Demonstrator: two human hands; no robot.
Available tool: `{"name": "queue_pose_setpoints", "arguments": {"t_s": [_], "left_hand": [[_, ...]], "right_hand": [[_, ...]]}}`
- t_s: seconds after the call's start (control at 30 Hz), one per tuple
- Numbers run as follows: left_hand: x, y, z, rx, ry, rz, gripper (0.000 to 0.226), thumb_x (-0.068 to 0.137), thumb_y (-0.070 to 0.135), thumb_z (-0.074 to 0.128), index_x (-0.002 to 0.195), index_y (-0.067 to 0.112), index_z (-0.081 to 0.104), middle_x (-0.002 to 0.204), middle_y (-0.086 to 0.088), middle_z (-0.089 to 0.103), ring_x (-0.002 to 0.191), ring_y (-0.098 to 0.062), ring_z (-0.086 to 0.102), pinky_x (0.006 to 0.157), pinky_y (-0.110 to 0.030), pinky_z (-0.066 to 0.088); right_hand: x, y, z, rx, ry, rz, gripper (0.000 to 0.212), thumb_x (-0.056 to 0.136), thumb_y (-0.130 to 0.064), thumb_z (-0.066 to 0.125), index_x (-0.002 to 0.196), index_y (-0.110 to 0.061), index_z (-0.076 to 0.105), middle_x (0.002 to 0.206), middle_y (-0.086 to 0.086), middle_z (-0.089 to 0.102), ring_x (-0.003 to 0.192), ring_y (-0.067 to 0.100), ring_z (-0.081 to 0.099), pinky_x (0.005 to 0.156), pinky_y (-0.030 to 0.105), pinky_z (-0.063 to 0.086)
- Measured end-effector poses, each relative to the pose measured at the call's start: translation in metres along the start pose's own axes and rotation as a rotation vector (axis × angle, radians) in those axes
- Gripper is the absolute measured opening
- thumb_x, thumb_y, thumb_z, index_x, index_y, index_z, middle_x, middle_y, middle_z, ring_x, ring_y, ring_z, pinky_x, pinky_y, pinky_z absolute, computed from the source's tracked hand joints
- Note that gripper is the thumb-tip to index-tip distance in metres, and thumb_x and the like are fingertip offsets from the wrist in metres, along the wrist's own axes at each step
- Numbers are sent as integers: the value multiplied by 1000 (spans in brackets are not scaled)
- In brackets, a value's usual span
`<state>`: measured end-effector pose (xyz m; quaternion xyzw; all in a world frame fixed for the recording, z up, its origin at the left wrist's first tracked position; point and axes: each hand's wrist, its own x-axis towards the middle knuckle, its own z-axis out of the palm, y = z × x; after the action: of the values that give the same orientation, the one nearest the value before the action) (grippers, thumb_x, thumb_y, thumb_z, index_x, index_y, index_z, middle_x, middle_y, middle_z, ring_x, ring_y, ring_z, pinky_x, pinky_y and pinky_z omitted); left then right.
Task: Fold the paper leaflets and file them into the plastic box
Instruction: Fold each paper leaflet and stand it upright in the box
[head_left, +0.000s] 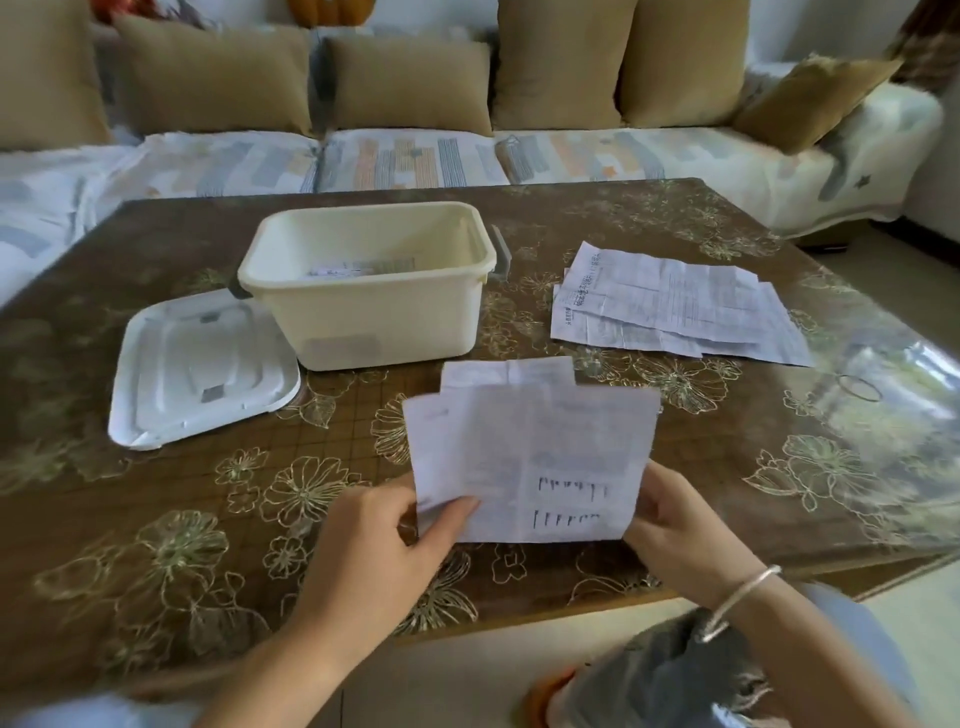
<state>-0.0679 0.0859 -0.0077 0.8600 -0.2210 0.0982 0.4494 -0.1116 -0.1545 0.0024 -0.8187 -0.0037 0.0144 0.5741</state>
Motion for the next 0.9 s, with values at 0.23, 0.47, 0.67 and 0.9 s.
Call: {"name": "queue_pose_setpoints", "arguments": {"t_s": [0.23, 0.47, 0.67, 0.9], "left_hand": [[-11, 11, -19, -104, 139, -125, 32, 86, 52, 65, 77, 22, 70, 69, 10, 69, 62, -19, 65, 50, -38, 48], [-16, -21, -9, 70, 136, -306, 26, 89, 39, 63, 71, 19, 62, 61, 9, 63, 55, -9, 59, 46, -34, 46], [-13, -20, -6, 424, 93, -317, 24, 90, 51, 56, 89, 27, 53, 71, 10, 63, 62, -12, 57, 54, -32, 48], [-12, -17, 1, 605, 157, -279, 52, 78, 46, 74, 120, 23, 54, 100, 5, 67, 72, -20, 67, 53, -25, 36]], "right_hand": [[0, -3, 38, 43, 163, -4, 28, 101, -23, 35, 97, -36, 60, 91, -24, 68, 90, -8, 61, 74, 14, 50], [8, 0, 57, -212, 357, 5, 46, 86, -58, 38, 116, -29, 55, 82, -18, 66, 78, 5, 65, 72, 40, 55], [10, 3, 66, -489, 350, -54, 50, 81, -32, 71, 126, -31, 48, 85, -24, 58, 67, 0, 58, 60, 21, 45], [5, 7, 71, -494, 338, -89, 47, 83, -27, 68, 124, -34, 48, 105, -21, 57, 79, -5, 57, 56, 18, 48]]}}
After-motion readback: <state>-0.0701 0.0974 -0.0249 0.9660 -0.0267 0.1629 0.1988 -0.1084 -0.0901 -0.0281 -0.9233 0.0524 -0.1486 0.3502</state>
